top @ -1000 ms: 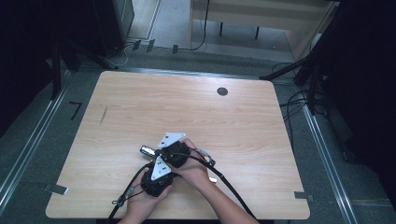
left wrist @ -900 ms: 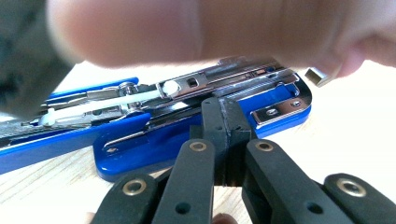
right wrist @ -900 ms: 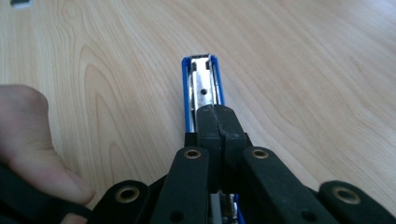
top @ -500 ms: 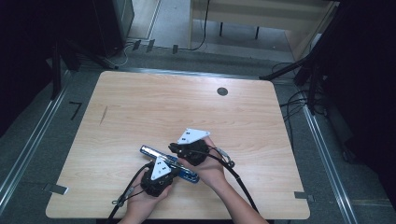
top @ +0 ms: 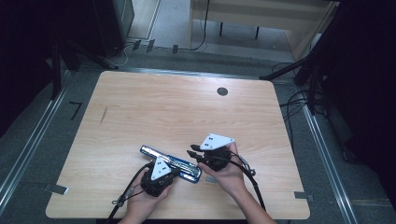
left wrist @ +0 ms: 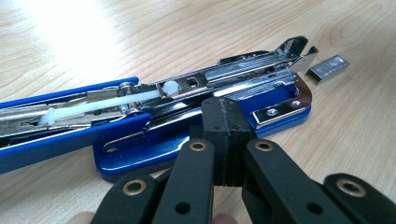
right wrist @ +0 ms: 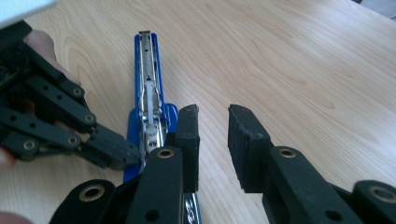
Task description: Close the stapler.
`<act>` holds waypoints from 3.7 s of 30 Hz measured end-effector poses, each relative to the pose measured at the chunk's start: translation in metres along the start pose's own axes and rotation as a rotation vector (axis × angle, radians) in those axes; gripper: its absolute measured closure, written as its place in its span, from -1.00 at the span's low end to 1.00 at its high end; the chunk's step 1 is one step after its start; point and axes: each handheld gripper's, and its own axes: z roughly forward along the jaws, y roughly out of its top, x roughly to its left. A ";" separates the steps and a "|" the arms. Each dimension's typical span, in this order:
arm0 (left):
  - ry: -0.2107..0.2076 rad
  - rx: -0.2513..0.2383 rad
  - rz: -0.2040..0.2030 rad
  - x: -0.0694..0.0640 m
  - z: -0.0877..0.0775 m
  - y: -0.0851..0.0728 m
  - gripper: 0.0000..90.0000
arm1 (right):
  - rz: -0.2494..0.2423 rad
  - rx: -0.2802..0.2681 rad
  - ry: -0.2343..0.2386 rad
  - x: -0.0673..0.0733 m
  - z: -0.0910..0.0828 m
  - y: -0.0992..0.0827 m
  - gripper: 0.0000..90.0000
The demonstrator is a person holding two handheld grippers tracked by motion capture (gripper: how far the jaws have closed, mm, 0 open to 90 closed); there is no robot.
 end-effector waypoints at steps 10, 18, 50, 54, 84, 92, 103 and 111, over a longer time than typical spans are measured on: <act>0.002 0.001 0.001 0.000 0.000 0.000 1.00 | 0.016 -0.013 -0.012 -0.010 -0.031 -0.020 0.59; 0.000 0.001 -0.001 0.000 0.000 0.000 1.00 | 0.012 0.015 0.077 -0.017 -0.043 -0.033 0.45; -0.005 0.003 -0.003 0.001 0.000 0.000 1.00 | -0.011 0.169 0.195 -0.014 -0.046 -0.056 0.55; -0.006 0.004 -0.004 0.001 0.000 0.000 1.00 | -0.018 0.184 0.189 -0.013 -0.045 -0.056 0.51; -0.006 0.005 -0.005 0.001 0.000 0.000 1.00 | -0.090 0.304 0.214 -0.014 -0.039 -0.066 0.59; -0.007 0.005 -0.006 0.001 0.000 0.000 1.00 | -0.092 0.318 0.213 -0.013 -0.035 -0.069 0.61; -0.008 0.003 -0.006 0.001 0.000 0.000 1.00 | -0.106 0.330 0.213 -0.011 -0.030 -0.070 0.64; -0.011 0.001 -0.006 0.002 0.000 0.000 1.00 | -0.120 0.344 0.207 -0.010 -0.027 -0.073 0.75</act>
